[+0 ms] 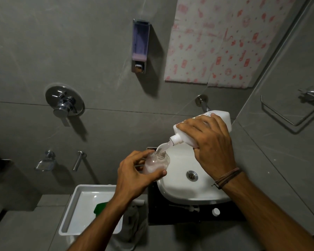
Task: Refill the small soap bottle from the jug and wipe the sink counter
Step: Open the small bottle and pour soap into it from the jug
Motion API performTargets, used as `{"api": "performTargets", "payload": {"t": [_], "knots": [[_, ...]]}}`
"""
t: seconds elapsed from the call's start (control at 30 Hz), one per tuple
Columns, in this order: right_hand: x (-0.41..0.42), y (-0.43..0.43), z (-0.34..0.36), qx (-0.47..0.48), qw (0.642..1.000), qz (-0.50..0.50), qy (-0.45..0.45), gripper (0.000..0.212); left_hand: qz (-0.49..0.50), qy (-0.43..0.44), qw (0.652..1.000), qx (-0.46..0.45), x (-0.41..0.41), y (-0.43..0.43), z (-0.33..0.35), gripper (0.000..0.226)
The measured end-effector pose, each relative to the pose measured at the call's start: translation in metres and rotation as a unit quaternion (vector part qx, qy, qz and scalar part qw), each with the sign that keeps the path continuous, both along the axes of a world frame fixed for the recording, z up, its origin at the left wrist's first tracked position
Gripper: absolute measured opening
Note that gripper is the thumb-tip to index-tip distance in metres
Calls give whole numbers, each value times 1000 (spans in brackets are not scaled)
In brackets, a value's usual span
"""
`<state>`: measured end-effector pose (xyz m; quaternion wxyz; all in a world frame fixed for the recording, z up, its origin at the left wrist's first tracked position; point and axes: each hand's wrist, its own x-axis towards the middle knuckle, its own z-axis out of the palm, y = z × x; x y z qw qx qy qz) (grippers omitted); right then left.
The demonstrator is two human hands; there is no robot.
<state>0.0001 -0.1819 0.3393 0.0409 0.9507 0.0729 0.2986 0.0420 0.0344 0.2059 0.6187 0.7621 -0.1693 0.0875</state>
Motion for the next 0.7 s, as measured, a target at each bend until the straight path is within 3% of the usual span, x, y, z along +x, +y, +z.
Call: {"api": "performTargets", "payload": {"t": [0.7], "knots": [[-10, -7, 6, -20, 999, -16, 29, 47, 2, -2, 1000, 7, -8, -8, 0, 70]]}}
